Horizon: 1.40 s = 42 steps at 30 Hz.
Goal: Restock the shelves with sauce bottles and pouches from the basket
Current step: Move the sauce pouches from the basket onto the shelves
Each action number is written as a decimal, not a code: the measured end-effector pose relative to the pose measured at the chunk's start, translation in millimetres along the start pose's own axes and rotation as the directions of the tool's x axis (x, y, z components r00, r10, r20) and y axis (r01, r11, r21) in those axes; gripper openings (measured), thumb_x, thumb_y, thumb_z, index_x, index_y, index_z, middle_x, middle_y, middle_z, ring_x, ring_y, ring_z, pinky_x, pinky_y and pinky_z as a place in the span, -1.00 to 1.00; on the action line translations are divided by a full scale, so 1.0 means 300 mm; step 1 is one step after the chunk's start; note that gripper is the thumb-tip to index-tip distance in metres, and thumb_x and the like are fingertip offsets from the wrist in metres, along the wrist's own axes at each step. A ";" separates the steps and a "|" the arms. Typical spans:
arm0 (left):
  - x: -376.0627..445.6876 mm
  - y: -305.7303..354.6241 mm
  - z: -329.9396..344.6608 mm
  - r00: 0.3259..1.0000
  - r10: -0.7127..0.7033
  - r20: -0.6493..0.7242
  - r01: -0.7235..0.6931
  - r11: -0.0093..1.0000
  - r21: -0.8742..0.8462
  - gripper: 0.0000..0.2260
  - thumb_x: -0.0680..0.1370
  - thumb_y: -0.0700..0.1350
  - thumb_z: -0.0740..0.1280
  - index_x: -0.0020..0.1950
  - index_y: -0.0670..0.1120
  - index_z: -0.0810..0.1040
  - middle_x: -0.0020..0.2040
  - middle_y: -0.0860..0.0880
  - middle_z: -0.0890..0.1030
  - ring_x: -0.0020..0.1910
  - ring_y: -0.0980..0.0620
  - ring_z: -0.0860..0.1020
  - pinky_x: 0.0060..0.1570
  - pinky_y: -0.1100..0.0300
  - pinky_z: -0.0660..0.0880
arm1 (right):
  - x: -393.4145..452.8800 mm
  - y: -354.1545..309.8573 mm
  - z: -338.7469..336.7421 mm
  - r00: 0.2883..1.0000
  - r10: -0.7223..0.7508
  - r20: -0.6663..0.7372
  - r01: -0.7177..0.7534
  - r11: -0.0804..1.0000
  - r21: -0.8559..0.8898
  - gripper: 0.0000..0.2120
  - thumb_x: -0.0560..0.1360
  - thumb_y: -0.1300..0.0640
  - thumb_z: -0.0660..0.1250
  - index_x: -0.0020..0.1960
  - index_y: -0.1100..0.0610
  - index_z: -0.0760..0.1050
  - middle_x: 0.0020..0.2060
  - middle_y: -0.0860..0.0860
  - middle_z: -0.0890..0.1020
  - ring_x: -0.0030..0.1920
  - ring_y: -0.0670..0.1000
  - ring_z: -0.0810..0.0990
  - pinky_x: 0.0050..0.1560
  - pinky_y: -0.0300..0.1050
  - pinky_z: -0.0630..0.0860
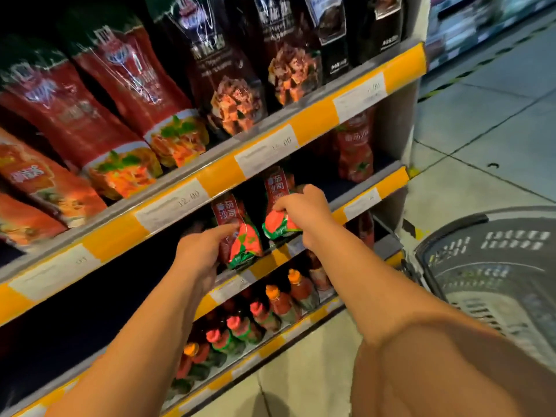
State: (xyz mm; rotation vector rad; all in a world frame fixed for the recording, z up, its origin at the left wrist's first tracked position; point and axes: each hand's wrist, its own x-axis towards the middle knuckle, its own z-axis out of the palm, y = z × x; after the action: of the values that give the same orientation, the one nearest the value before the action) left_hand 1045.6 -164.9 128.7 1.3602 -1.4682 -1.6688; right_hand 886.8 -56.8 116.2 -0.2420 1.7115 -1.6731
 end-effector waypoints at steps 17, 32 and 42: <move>0.305 -0.084 0.182 0.965 0.240 -0.110 -0.226 0.966 0.129 -0.23 0.40 -0.15 0.62 0.56 -0.04 0.37 0.36 0.01 0.58 0.29 0.02 0.56 0.28 0.10 0.47 | 0.266 0.011 -0.107 0.952 -0.272 -0.140 0.255 0.959 -0.128 -0.33 0.52 0.43 0.28 0.58 0.08 0.30 0.25 0.07 0.51 0.16 0.03 0.45 0.14 -0.13 0.47; 0.387 -0.202 0.164 0.872 0.483 0.083 -0.458 0.744 0.487 -0.59 0.49 -0.05 0.57 0.20 0.22 0.46 0.01 0.30 0.54 -0.05 0.42 0.48 -0.08 0.40 0.32 | 0.336 0.077 -0.117 0.883 -0.408 -0.232 0.337 0.895 -0.292 -0.45 0.54 0.34 0.33 0.50 0.09 0.40 0.09 -0.04 0.49 0.10 0.02 0.49 0.13 -0.12 0.48; 0.534 -0.161 0.231 0.820 0.564 0.094 -0.528 0.683 0.505 -0.56 0.54 -0.08 0.52 0.38 -0.03 0.50 0.30 0.04 0.60 0.21 0.13 0.54 0.11 0.33 0.38 | 0.426 0.016 -0.100 0.870 -0.493 -0.025 0.377 0.695 -0.612 -0.49 0.49 -0.04 0.48 0.34 0.17 0.48 0.21 0.07 0.63 0.24 0.08 0.59 0.23 -0.15 0.48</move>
State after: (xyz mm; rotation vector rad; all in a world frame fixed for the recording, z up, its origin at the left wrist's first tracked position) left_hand 936.7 -263.9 23.0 1.0317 -2.1158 -0.8602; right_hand 778.1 -107.9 63.2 -0.8773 2.4485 -1.4407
